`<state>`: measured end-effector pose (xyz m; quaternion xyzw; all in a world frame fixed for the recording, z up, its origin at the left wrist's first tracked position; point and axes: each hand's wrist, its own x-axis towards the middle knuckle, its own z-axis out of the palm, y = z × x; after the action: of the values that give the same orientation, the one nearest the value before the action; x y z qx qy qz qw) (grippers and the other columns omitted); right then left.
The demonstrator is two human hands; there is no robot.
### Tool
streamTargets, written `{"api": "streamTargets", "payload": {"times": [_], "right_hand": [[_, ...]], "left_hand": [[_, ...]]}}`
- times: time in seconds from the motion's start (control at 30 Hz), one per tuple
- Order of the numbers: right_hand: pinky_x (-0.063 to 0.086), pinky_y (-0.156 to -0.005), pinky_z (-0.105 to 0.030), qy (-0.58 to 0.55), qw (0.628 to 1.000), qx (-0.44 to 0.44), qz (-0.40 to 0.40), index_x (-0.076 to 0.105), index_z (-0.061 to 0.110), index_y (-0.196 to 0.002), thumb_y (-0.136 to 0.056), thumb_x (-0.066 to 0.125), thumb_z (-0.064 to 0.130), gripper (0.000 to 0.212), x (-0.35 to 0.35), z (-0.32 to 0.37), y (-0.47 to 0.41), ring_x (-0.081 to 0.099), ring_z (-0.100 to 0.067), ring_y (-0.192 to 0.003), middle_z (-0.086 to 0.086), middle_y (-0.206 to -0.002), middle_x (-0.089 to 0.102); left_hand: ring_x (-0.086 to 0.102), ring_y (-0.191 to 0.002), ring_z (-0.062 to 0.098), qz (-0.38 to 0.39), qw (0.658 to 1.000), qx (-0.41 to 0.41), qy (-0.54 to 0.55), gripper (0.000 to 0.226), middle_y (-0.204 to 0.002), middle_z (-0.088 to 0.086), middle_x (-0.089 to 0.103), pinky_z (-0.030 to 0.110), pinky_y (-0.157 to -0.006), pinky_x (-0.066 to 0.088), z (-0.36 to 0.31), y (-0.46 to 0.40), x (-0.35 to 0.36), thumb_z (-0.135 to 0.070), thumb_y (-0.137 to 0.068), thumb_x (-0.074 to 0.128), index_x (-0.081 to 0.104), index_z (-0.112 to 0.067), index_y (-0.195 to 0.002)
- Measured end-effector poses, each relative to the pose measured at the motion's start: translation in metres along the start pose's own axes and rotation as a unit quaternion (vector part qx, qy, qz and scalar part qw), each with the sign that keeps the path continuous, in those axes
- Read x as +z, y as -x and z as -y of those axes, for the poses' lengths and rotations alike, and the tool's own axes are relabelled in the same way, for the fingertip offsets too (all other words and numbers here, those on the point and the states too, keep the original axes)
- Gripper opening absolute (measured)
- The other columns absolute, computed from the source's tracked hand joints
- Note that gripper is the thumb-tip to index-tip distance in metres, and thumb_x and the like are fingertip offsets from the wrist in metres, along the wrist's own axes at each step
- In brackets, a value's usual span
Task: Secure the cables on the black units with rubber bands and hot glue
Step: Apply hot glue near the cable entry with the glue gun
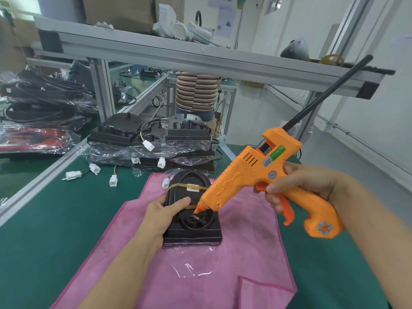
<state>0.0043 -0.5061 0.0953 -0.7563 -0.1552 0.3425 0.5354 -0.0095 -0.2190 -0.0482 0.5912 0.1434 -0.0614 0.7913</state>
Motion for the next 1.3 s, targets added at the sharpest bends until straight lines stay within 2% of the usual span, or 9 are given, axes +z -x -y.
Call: {"api": "streamTargets", "payload": {"times": [0.17,0.33,0.43,0.7,0.9,1.13,1.3], "right_hand": [[0.054,-0.064,-0.038,0.004,1.000,-0.004,-0.002,0.061,-0.001,-0.100,-0.081,0.065,0.008,0.022,0.0019,0.0010,-0.0006,0.059,-0.027,-0.060,-0.018,-0.068,0.057],[0.054,-0.065,-0.039,-0.001,1.000,0.003,0.005,0.056,-0.007,-0.110,-0.080,0.067,0.009,0.035,0.0007,-0.0012,-0.0017,0.060,-0.027,-0.061,-0.019,-0.069,0.057],[0.054,-0.067,-0.040,0.001,1.000,0.004,0.012,0.058,-0.005,-0.109,-0.078,0.071,0.013,0.038,0.0006,-0.0009,-0.0017,0.060,-0.027,-0.062,-0.019,-0.071,0.057],[0.053,-0.069,-0.041,0.002,1.000,-0.001,0.012,0.064,0.003,-0.101,-0.082,0.066,0.010,0.020,0.0008,-0.0002,-0.0006,0.059,-0.028,-0.063,-0.018,-0.071,0.057],[0.054,-0.064,-0.037,-0.004,1.000,0.002,0.024,0.063,0.002,-0.104,-0.082,0.067,0.010,0.023,-0.0015,0.0005,0.0046,0.059,-0.027,-0.063,-0.017,-0.070,0.057],[0.053,-0.066,-0.038,0.003,0.999,0.004,0.036,0.064,0.004,-0.103,-0.079,0.071,0.015,0.028,-0.0027,-0.0020,0.0060,0.059,-0.027,-0.063,-0.017,-0.071,0.058],[0.053,-0.069,-0.039,0.001,1.000,-0.008,0.030,0.058,-0.002,-0.112,-0.081,0.071,0.017,0.039,-0.0025,-0.0063,0.0000,0.060,-0.028,-0.065,-0.017,-0.073,0.058]], "left_hand": [[0.072,-0.076,0.034,0.001,1.000,0.003,-0.002,0.025,-0.085,0.019,0.075,0.045,-0.071,0.060,-0.0007,0.0006,0.0000,-0.015,-0.076,0.079,0.071,-0.011,-0.100],[0.072,-0.078,0.036,-0.003,1.000,0.000,-0.005,0.026,-0.086,0.018,0.075,0.048,-0.073,0.059,-0.0010,0.0000,0.0001,-0.015,-0.076,0.079,0.071,-0.010,-0.100],[0.072,-0.078,0.036,-0.004,1.000,0.000,-0.005,0.026,-0.086,0.019,0.075,0.048,-0.074,0.059,-0.0007,-0.0002,0.0000,-0.015,-0.076,0.079,0.071,-0.009,-0.100],[0.072,-0.080,0.036,-0.003,1.000,-0.009,-0.003,0.033,-0.087,0.018,0.075,0.050,-0.074,0.059,-0.0006,-0.0008,-0.0006,-0.017,-0.074,0.080,0.069,-0.009,-0.104],[0.072,-0.077,0.034,-0.004,1.000,-0.008,-0.010,0.033,-0.086,0.018,0.075,0.048,-0.074,0.059,-0.0021,0.0003,-0.0001,-0.017,-0.075,0.080,0.069,-0.009,-0.104],[0.073,-0.072,0.031,-0.002,1.000,-0.005,-0.010,0.031,-0.084,0.017,0.075,0.041,-0.066,0.060,-0.0021,0.0016,0.0004,-0.016,-0.075,0.079,0.069,-0.009,-0.103],[0.073,-0.073,0.031,-0.004,1.000,-0.004,-0.006,0.032,-0.085,0.017,0.075,0.041,-0.065,0.060,-0.0016,0.0003,0.0004,-0.015,-0.075,0.079,0.069,-0.009,-0.105]]}}
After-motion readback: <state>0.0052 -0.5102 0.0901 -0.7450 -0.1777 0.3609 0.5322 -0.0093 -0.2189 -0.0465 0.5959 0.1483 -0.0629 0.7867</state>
